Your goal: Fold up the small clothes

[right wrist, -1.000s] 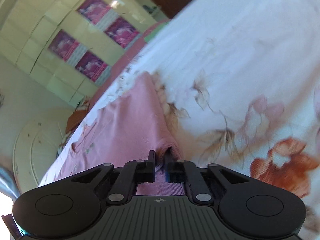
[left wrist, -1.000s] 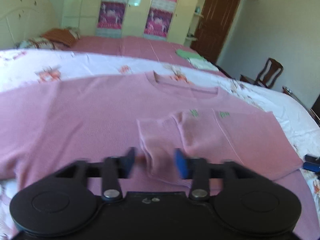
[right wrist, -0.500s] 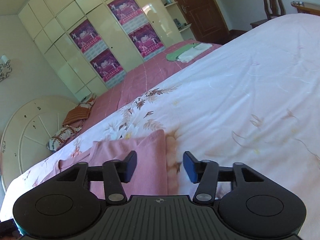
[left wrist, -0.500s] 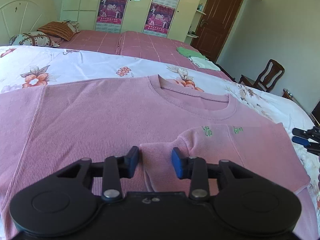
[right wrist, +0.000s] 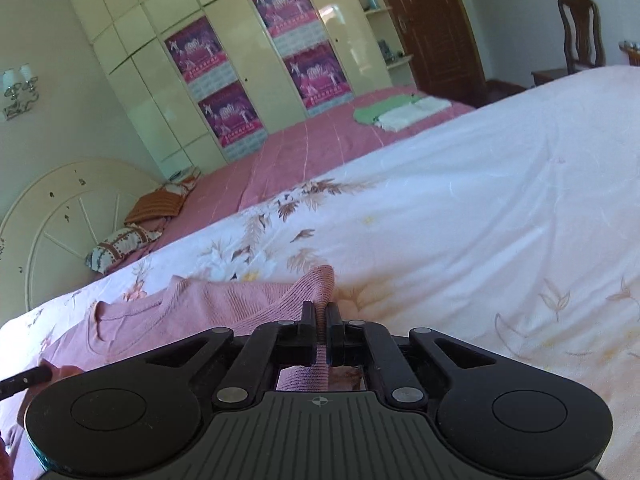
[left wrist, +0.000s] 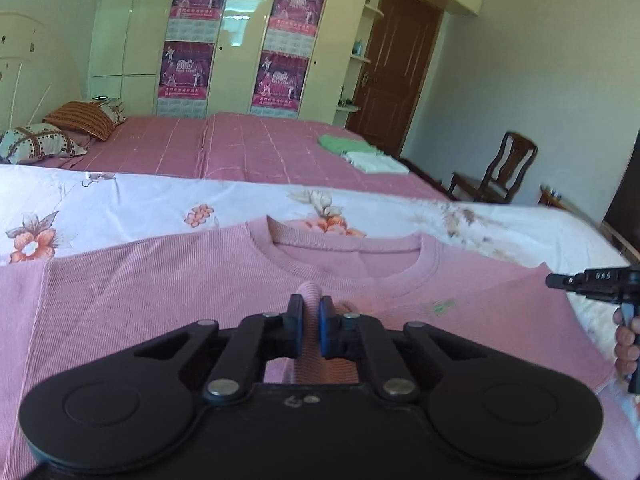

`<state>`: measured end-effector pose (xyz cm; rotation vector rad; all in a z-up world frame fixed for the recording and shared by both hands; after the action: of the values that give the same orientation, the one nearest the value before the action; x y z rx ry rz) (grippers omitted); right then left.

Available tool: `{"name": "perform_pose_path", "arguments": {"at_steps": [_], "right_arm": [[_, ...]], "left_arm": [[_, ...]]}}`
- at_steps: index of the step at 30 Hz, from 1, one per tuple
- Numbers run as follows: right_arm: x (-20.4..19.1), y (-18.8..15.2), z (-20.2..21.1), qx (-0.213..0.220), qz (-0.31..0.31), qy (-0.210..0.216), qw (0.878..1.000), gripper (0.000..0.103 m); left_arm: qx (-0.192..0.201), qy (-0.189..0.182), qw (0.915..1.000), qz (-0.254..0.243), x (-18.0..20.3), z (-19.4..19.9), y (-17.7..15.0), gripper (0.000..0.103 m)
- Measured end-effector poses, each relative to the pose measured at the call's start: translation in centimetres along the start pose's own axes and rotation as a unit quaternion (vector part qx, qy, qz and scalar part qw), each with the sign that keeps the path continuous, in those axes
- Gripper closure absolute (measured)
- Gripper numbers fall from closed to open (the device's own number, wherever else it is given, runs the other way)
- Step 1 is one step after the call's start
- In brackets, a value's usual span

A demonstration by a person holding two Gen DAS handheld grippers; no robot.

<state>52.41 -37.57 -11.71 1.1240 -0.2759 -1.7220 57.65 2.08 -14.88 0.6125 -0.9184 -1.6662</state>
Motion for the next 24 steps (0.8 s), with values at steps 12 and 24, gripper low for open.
{"name": "perform_pose_path", "arguments": {"at_steps": [12, 24], "right_arm": [[-2.1, -2.5, 7.1, 0.018, 0.056, 0.003, 0.998, 0.097], [-0.6, -7.5, 8.8, -0.008, -0.005, -0.026, 1.0, 0.097]], "left_arm": [[0.004, 0.007, 0.9998, -0.019, 2.4, 5.4, -2.0, 0.062], [-0.059, 0.01, 0.9959, 0.068, 0.3, 3.0, -4.7, 0.097]]}}
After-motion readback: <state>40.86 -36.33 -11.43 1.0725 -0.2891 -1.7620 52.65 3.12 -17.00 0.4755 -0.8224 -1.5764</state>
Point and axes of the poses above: each gripper's, at about its wrist camera, not at the fingertips, and z roughly against the way its jaws point, x to its right, y to its top, the point moved 9 cm from there along -z, roughly the way its jaws point, and after that the axes turned 9 degrees about -z, right-handed, at the moved point
